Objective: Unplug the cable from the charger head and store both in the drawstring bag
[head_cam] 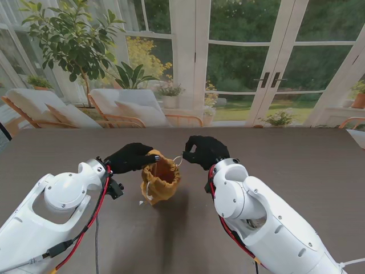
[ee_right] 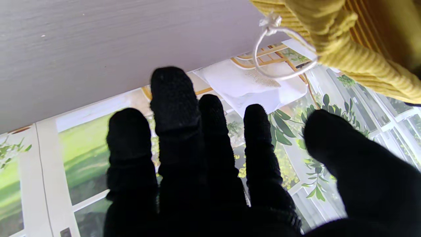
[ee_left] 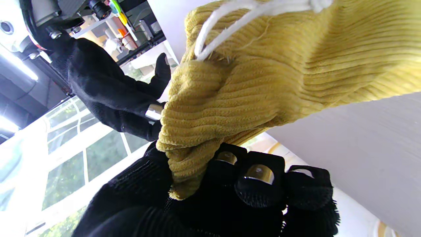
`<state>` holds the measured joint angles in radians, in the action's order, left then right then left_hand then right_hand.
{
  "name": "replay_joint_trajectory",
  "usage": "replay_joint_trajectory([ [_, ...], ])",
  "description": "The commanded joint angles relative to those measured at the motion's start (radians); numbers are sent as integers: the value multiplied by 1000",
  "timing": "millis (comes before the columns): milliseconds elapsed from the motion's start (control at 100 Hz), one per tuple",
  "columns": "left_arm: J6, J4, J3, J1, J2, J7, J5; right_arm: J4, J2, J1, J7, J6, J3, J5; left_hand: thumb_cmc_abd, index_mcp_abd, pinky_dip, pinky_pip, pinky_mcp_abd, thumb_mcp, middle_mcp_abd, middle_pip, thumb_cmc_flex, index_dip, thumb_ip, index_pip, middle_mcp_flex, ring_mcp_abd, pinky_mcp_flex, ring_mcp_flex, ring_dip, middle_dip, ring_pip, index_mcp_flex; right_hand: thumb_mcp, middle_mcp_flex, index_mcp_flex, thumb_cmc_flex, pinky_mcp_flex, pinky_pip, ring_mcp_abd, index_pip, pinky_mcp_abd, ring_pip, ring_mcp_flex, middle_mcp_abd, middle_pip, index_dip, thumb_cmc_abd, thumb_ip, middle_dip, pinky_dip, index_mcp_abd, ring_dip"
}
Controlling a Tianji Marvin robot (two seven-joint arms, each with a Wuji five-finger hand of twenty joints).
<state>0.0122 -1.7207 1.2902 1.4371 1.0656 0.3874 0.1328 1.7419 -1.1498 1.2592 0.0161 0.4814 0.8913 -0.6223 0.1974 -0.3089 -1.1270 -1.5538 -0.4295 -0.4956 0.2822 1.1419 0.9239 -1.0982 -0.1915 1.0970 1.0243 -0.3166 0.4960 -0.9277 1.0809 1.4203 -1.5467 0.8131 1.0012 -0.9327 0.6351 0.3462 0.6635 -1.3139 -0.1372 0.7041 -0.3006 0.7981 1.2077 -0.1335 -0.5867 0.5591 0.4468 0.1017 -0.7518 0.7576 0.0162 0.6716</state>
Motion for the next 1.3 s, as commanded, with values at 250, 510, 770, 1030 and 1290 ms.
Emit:
replay_joint_trajectory([
  [250, -48, -10, 22, 0, -4, 24, 5, -27, 11, 39, -3, -100, 14, -33, 71, 20, -31, 28, 44, -224, -18, -14, -109, -23, -63, 84, -23, -4, -53, 36, 25, 32, 23, 30, 114, 93, -69, 40, 24, 59, 15, -62, -11, -53, -71, -6, 13, -52, 242, 17, 45, 28, 58, -19],
  [510, -61, -9, 27, 1, -9, 48, -12, -49, 4, 34, -42, -120, -17, -57, 72, 24, -31, 35, 47, -234, -17, -22, -116, -21, -67, 83, -27, -7, -63, 42, 26, 35, 29, 29, 100, 102, -98, 33, 23, 65, 26, -70, -2, -54, -69, 0, 10, -64, 272, 22, 53, 30, 56, -19],
  [770, -74, -13, 32, 5, -14, 70, -19, -88, -10, 4, -77, -105, -63, -60, 72, 24, -32, 38, 48, -234, -16, -25, -113, -17, -68, 78, -28, -9, -66, 44, 28, 37, 32, 27, 129, 96, -102, 46, 34, 57, 34, -68, 7, -42, -51, 1, 0, -78, 232, 13, 58, 32, 75, -17],
  [1030, -65, -23, 34, 12, -15, 74, -24, -119, -27, -4, -123, -117, -78, -27, 71, 23, -34, 37, 47, -230, -14, -29, -109, -12, -64, 69, -28, -14, -66, 44, 28, 38, 35, 30, 125, 43, -24, 65, 61, 34, 37, -42, 8, -6, -3, 4, -13, -84, 138, 10, 63, 36, 123, -9],
  [1290, -51, -32, 33, 13, -16, 81, -29, -158, -45, -15, -176, -147, -99, -1, 67, 21, -36, 36, 46, -216, -9, -37, -102, -9, -58, 60, -26, -16, -65, 41, 26, 36, 36, 31, 77, -76, 22, 161, 114, -11, 52, 170, 14, 77, 85, 52, -34, -259, 96, 156, 54, 23, 157, 11],
])
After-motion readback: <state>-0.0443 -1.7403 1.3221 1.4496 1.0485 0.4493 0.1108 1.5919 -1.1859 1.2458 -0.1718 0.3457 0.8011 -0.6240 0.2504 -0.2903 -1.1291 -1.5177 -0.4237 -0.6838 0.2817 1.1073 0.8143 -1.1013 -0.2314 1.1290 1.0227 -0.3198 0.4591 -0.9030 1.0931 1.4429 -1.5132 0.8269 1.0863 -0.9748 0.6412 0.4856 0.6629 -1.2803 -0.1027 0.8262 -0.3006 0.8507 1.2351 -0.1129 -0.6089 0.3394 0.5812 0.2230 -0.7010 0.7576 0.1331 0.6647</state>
